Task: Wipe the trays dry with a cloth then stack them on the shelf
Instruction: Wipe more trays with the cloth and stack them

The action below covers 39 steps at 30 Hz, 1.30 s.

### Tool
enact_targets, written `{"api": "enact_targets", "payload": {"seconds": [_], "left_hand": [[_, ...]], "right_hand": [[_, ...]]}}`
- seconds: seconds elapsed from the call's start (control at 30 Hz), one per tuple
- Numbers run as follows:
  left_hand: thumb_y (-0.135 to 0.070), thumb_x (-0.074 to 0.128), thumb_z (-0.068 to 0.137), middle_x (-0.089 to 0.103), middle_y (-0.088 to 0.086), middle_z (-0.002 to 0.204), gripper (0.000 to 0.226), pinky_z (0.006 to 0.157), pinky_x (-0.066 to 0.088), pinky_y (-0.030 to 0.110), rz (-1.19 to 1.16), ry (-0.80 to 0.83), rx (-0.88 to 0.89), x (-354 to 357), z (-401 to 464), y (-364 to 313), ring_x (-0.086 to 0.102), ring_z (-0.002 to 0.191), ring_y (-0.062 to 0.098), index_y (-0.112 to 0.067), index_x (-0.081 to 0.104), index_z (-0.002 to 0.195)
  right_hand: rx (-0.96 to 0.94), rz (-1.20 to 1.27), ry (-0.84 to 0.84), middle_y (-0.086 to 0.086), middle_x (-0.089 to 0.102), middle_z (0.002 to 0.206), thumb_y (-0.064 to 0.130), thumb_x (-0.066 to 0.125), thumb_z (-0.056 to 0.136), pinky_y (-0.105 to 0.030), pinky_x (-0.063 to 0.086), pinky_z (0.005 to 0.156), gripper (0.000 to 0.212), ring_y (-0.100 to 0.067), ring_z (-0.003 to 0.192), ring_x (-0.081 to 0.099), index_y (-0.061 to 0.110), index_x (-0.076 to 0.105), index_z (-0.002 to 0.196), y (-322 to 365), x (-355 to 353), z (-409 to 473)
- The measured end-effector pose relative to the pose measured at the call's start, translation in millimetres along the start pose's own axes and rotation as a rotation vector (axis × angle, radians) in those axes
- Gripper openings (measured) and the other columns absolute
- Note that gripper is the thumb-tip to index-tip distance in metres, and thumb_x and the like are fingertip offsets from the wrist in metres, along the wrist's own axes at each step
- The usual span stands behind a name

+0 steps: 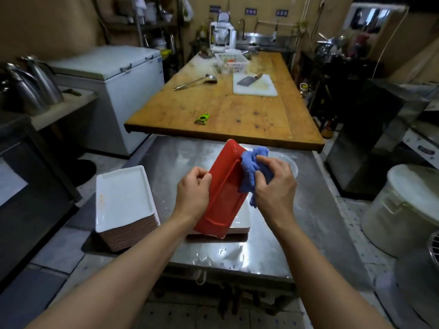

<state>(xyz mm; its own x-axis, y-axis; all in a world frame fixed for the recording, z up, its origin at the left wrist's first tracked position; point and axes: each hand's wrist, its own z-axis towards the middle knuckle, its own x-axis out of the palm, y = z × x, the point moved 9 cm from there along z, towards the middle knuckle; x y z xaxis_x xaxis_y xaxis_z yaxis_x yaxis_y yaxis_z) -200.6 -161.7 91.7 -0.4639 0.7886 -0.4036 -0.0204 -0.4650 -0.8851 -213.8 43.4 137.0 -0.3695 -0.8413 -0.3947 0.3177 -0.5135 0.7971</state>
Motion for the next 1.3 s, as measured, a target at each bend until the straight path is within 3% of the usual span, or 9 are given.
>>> {"api": "enact_targets", "payload": {"seconds": [0.1,0.27,0.5,0.67,0.87,1.0,1.13,1.2,1.3], "left_hand": [[-0.014,0.053,0.091,0.055,0.001,0.065,0.013,0.059,0.039,0.024,-0.126,0.023,-0.078,-16.4,-2.9,-5.6,0.046,0.057,0.011,-0.013,0.06,0.08],[-0.01,0.052,0.092,0.058,0.006,0.068,0.014,0.058,0.04,0.028,-0.232,0.005,-0.096,-42.2,-10.5,-23.1,0.048,0.061,0.014,-0.009,0.061,0.081],[-0.007,0.049,0.093,0.057,0.012,0.071,0.019,0.06,0.04,0.033,-0.356,-0.085,-0.156,-67.4,-16.7,-27.6,0.047,0.065,0.02,-0.01,0.059,0.077],[-0.006,0.048,0.094,0.06,0.009,0.07,0.019,0.061,0.042,0.032,-0.489,-0.127,-0.2,-77.7,-21.5,-28.3,0.05,0.065,0.022,-0.012,0.06,0.08],[-0.011,0.046,0.097,0.067,0.007,0.076,0.021,0.066,0.056,0.036,-0.588,-0.132,-0.243,-81.4,-21.4,-28.6,0.064,0.068,0.019,-0.015,0.062,0.084],[-0.011,0.047,0.096,0.064,0.008,0.078,0.019,0.074,0.054,0.041,-0.691,-0.196,-0.313,-78.3,-17.8,-25.6,0.06,0.074,0.023,-0.014,0.06,0.082],[-0.011,0.048,0.095,0.062,0.004,0.074,0.023,0.073,0.052,0.039,-0.739,-0.289,-0.309,-84.5,-5.0,-27.7,0.059,0.07,0.019,-0.016,0.057,0.075],[-0.012,0.049,0.095,0.062,0.002,0.074,0.023,0.069,0.052,0.033,-0.734,-0.324,-0.298,-86.9,0.1,-27.8,0.059,0.068,0.016,-0.018,0.058,0.074],[-0.014,0.05,0.095,0.063,0.001,0.076,0.021,0.07,0.053,0.034,-0.727,-0.327,-0.289,-82.8,3.5,-29.7,0.06,0.071,0.017,-0.019,0.059,0.076]], "right_hand": [[-0.135,0.069,-0.004,-0.012,0.055,0.107,-0.008,0.061,0.076,-0.005,0.035,0.088,0.036,-0.015,0.098,0.054,0.007,0.068,0.108,44.3,5.0,6.6],[-0.288,-0.069,0.114,-0.014,0.047,0.116,0.009,0.063,0.078,-0.035,0.036,0.095,0.035,-0.03,0.11,0.045,0.015,0.065,0.113,95.1,40.9,5.6],[-0.449,-0.124,0.193,-0.013,0.048,0.123,0.022,0.051,0.087,-0.041,0.041,0.088,0.031,-0.033,0.101,0.052,0.01,0.059,0.115,121.7,65.5,1.8],[-0.342,-0.022,0.177,-0.018,0.049,0.12,0.02,0.044,0.089,-0.043,0.039,0.094,0.034,-0.032,0.107,0.049,0.004,0.054,0.118,98.9,53.0,17.4],[-0.125,0.094,0.197,-0.012,0.036,0.125,0.015,0.042,0.098,-0.02,0.034,0.086,0.029,-0.027,0.109,0.049,0.01,0.043,0.126,75.1,47.2,27.3],[-0.024,0.168,0.217,-0.013,0.037,0.124,0.014,0.042,0.097,-0.049,0.049,0.081,0.029,-0.033,0.1,0.054,0.01,0.035,0.124,73.3,51.9,13.1],[0.02,0.136,0.277,-0.012,0.046,0.12,0.017,0.042,0.096,-0.036,0.043,0.073,0.019,-0.022,0.09,0.055,0.024,0.031,0.109,57.6,56.8,-19.8],[0.052,0.155,0.316,-0.01,0.049,0.115,0.021,0.043,0.096,-0.038,0.048,0.066,0.021,-0.017,0.079,0.058,0.033,0.027,0.103,45.7,59.0,-35.4],[0.146,0.332,0.302,-0.003,0.056,0.103,0.016,0.051,0.094,-0.017,0.05,0.06,0.025,-0.002,0.079,0.062,0.033,0.033,0.101,26.7,55.1,-43.5]]}}
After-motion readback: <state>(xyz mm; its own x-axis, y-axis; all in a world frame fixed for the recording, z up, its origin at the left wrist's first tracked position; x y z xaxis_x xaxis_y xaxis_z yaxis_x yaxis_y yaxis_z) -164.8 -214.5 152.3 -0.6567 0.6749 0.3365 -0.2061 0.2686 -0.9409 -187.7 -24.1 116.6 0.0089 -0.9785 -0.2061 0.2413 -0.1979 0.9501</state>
